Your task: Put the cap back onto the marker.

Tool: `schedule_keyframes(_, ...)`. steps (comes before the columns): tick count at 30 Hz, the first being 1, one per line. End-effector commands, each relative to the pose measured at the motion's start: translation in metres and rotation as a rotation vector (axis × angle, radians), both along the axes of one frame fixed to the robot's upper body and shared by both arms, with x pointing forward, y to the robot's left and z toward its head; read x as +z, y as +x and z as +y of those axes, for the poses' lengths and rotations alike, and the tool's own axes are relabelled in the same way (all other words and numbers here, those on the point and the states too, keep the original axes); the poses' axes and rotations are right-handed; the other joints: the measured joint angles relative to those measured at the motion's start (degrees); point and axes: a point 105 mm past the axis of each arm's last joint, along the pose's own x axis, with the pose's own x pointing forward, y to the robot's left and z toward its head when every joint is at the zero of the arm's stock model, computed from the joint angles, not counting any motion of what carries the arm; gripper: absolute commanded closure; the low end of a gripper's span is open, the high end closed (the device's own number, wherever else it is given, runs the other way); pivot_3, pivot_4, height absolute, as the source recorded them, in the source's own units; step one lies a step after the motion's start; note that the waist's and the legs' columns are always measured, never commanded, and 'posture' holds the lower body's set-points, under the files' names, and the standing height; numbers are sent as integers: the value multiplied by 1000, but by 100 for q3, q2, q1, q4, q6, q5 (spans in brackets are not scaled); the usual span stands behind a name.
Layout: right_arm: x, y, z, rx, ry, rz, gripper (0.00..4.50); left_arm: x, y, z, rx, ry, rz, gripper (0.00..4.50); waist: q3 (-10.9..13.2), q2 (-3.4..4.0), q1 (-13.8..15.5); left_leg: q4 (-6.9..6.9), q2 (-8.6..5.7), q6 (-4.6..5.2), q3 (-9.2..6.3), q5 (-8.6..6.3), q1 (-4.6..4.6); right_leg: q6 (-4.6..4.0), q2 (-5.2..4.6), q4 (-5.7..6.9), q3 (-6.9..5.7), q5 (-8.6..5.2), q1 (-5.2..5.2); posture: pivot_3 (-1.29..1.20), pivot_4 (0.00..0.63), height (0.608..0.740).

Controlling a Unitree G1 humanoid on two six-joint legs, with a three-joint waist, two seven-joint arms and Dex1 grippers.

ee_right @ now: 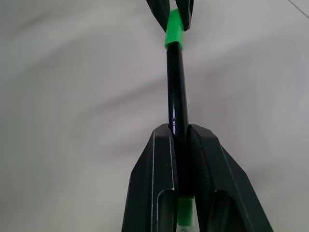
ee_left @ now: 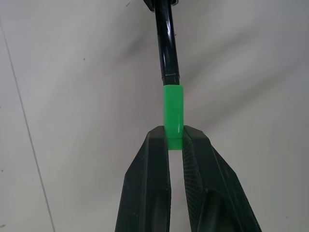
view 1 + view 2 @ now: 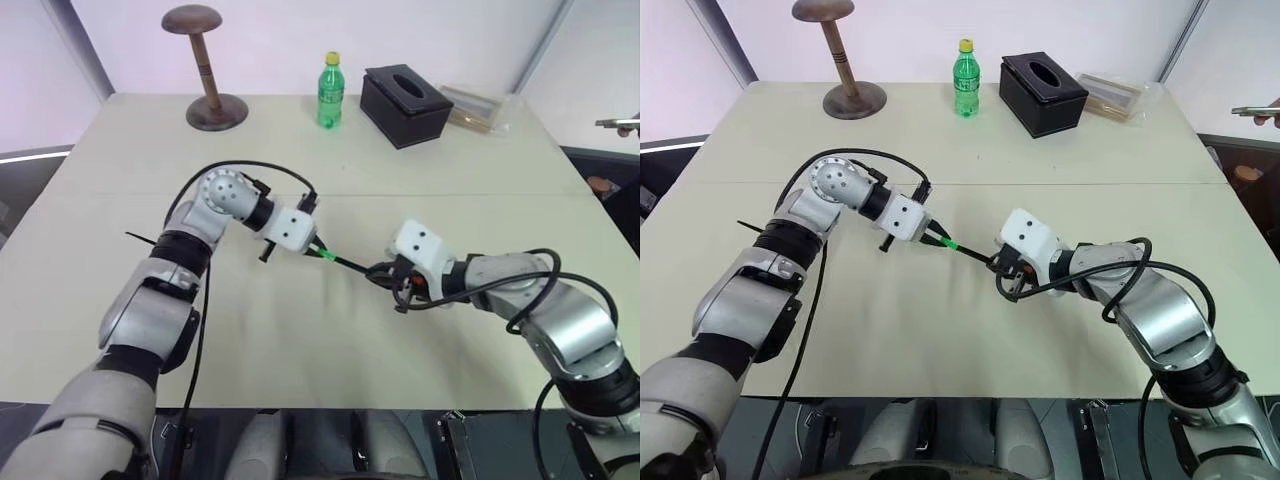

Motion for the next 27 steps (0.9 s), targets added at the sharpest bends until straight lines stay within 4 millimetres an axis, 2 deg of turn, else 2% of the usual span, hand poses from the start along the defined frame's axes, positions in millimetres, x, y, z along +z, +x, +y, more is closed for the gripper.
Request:
schedule_keyframes(1,13,-3,19,86,31,-63,4468,24,-4,-30,-73,-83,-95,4346,0,0,-1,0,0,0,0,0,0,0,0,0,0,0,0,0,150,740)
schedule_keyframes(17,9,8,18,48,-3,-89,4468,24,-7,-33,-40,-98,-79,4346,0,0,-4,0,0,0,0,0,-1,0,0,0,0,0,-2,0,150,740)
schedule_keyframes(27,9,7,17,52,-12,-96,4468,22,-9,-29,-33,-86,-60,4346,0,0,-2,0,0,0,0,0,-1,0,0,0,0,0,-2,0,150,740)
